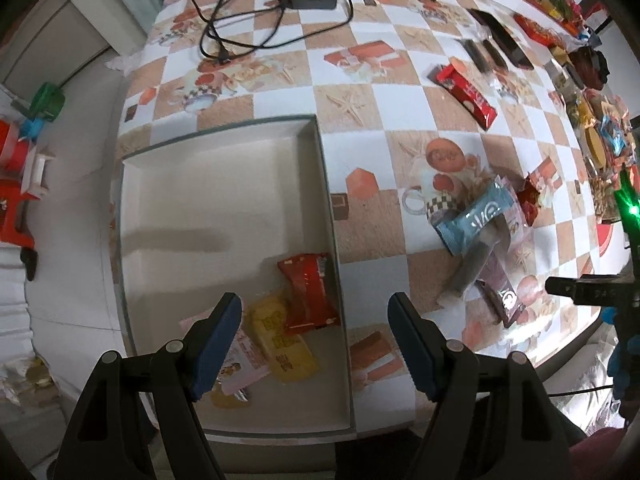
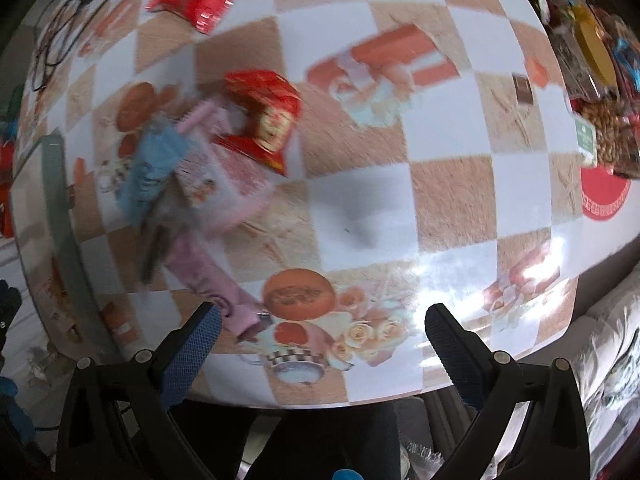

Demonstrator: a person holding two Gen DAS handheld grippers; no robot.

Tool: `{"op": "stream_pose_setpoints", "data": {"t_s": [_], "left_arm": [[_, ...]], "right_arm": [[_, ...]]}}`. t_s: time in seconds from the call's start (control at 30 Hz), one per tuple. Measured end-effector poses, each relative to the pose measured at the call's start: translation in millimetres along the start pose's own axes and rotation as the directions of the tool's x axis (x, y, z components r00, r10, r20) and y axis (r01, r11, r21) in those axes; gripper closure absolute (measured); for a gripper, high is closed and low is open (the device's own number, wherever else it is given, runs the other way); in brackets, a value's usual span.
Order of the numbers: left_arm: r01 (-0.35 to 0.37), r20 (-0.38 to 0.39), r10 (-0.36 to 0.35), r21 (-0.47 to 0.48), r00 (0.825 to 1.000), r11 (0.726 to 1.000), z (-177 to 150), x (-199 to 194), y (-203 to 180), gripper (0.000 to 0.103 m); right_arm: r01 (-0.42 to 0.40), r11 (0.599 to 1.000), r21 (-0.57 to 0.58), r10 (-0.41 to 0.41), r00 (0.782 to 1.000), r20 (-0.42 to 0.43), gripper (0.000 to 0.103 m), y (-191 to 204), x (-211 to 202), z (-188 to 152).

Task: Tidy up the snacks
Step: 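Move both tools back toward the snack pile, then lower the left tool onto the blue pack while the right tool lowers onto the pink Q bar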

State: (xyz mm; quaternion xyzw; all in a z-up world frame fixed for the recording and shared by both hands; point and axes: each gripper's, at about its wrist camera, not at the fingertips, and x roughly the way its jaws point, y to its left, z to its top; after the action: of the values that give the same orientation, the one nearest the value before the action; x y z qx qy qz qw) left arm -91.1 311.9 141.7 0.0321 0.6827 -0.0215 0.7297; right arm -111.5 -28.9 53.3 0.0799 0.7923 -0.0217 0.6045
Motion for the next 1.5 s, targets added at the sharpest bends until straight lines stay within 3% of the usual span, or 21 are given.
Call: {"op": "stream_pose_setpoints", "data": {"t_s": [0.23, 0.47, 0.7, 0.83, 1.13, 1.3, 1.4, 1.5], "left_arm": [[0.020, -0.025, -0.019, 0.034, 1.000, 0.999, -2, 7, -28, 0.024], [-0.008, -0.038, 0.013, 0.124, 0.999, 0.992, 0, 13, -52, 0.024], [-0.026, -0.063, 0.035, 0.150, 0.997, 0.988, 7, 23, -60, 0.024], [-0.028, -0.071, 0.042, 0.182, 0.997, 0.983, 11, 31, -71, 0.024], [0.005, -0.053, 0.011, 0.293, 0.999, 0.956, 29, 44, -116, 0.024], [0.040, -0.055, -0.023, 0.334, 0.998, 0.942, 47, 56, -140, 0.024], [0.061, -0.070, -0.036, 0.389, 0.997, 0.919, 53, 68, -157, 0.024], [0.031, -0.071, 0.000, 0.428, 0.997, 0.903, 55, 80, -169, 0.024]], "right_arm": [[0.008, 0.997, -0.076, -0.007, 1.000, 0.013, 0.001, 19, 15, -2], [0.016, 0.980, -0.196, -0.010, 1.000, 0.027, 0.001, 55, 20, 3], [0.087, 0.946, -0.312, -0.080, 0.996, 0.037, 0.001, 96, 42, -3], [0.124, 0.950, -0.287, -0.114, 0.992, 0.054, 0.001, 100, 48, 6], [0.075, 0.994, -0.081, -0.071, 0.996, 0.047, 0.001, 32, 43, 19], [0.076, 0.993, -0.088, -0.071, 0.996, 0.060, 0.001, 25, 43, 15], [0.075, 0.993, -0.086, -0.070, 0.996, 0.057, 0.001, 28, 43, 18], [0.073, 0.993, -0.088, -0.069, 0.996, 0.056, 0.001, 24, 46, 12]]}}
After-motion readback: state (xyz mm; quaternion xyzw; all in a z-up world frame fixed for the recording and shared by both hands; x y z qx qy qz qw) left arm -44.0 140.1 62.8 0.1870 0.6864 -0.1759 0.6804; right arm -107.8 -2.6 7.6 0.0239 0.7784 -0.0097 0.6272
